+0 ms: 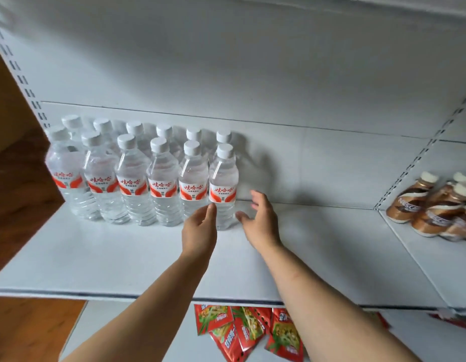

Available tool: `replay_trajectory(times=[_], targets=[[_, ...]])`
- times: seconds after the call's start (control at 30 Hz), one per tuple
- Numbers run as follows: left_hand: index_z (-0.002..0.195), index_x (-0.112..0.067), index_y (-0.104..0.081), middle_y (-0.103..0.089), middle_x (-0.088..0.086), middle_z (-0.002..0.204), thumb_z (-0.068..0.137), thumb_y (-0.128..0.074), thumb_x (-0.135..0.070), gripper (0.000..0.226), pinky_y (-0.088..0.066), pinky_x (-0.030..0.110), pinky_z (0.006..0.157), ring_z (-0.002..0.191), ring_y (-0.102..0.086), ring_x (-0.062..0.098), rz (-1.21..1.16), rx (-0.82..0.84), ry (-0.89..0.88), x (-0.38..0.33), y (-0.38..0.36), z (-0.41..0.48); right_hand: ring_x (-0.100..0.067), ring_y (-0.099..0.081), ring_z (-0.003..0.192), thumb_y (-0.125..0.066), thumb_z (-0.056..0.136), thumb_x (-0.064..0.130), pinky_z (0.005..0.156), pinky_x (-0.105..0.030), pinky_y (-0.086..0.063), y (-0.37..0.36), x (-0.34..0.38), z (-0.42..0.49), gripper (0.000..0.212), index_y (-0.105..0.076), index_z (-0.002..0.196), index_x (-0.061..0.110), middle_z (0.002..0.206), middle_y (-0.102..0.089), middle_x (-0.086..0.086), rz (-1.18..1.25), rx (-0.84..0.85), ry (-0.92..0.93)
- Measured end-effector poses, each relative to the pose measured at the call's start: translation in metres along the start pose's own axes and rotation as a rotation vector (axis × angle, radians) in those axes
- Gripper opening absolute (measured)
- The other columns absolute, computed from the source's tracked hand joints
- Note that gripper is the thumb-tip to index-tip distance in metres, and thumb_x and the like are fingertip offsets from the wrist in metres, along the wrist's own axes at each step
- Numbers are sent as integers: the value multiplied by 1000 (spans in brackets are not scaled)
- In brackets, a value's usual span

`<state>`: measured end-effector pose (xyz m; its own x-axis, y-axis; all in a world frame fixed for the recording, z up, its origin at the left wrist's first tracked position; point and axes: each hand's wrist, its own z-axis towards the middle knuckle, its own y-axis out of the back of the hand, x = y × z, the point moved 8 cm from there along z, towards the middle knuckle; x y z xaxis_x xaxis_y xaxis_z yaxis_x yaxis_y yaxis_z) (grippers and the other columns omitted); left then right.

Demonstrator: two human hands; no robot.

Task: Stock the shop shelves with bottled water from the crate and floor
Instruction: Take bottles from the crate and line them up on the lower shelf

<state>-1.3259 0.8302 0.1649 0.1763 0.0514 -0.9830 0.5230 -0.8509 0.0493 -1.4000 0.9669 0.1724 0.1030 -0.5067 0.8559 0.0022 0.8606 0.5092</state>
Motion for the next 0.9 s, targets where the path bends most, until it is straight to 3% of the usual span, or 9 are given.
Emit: replay_trajectory(times=[0.23,0.37,0.5,0.6,0.7,0.8,0.9], targets=[[119,-10,-62,-65,4,113,93,-53,-22,30,-40,24,91,104,-57,14,138,191,-8,-118,-15,-104,-23,-53,118,-66,84,14,96,-28,-40,117,75,-79,48,-49,128,10,128,-55,-10,32,-91,-167],[117,-13,-63,-66,8,115,92,-54,-21,28,-45,38,99,109,-60,24,245,372,-21,-178,-40,-194,-18,-51,121,-64,86,14,90,-24,-41,212,109,-163,45,-48,128,14,134,-52,-5,117,-232,-297],[116,-12,-64,-67,11,113,91,-55,-19,27,-46,38,97,106,-61,28,296,614,-76,-224,-91,-313,-17,-51,120,-61,88,14,86,-22,-39,324,114,-273,39,-51,126,16,132,-53,-3,154,-392,-424],[113,-10,-65,-67,9,110,92,-54,-18,25,-47,35,95,98,-62,25,338,831,-105,-236,-137,-416,-20,-53,116,-62,87,12,90,-26,-43,406,95,-369,37,-53,123,11,127,-56,-8,187,-549,-533],[110,-11,-67,-67,14,110,90,-56,-18,24,-46,39,97,104,-60,29,356,1019,-115,-227,-178,-522,-18,-54,109,-63,87,17,94,-29,-44,480,74,-473,38,-54,123,6,123,-59,-10,151,-708,-621],[109,-12,-67,-68,7,107,89,-57,-18,23,-45,29,91,98,-60,21,386,1171,-102,-197,-207,-637,-20,-56,112,-61,88,23,100,-36,-44,540,42,-588,36,-57,121,10,120,-61,-5,122,-840,-767],[106,-14,-69,-68,5,106,87,-60,-20,22,-45,32,97,103,-60,21,432,1291,-54,-150,-221,-733,-17,-56,111,-62,87,17,96,-26,-42,579,3,-688,33,-58,119,7,120,-61,-7,134,-942,-867]])
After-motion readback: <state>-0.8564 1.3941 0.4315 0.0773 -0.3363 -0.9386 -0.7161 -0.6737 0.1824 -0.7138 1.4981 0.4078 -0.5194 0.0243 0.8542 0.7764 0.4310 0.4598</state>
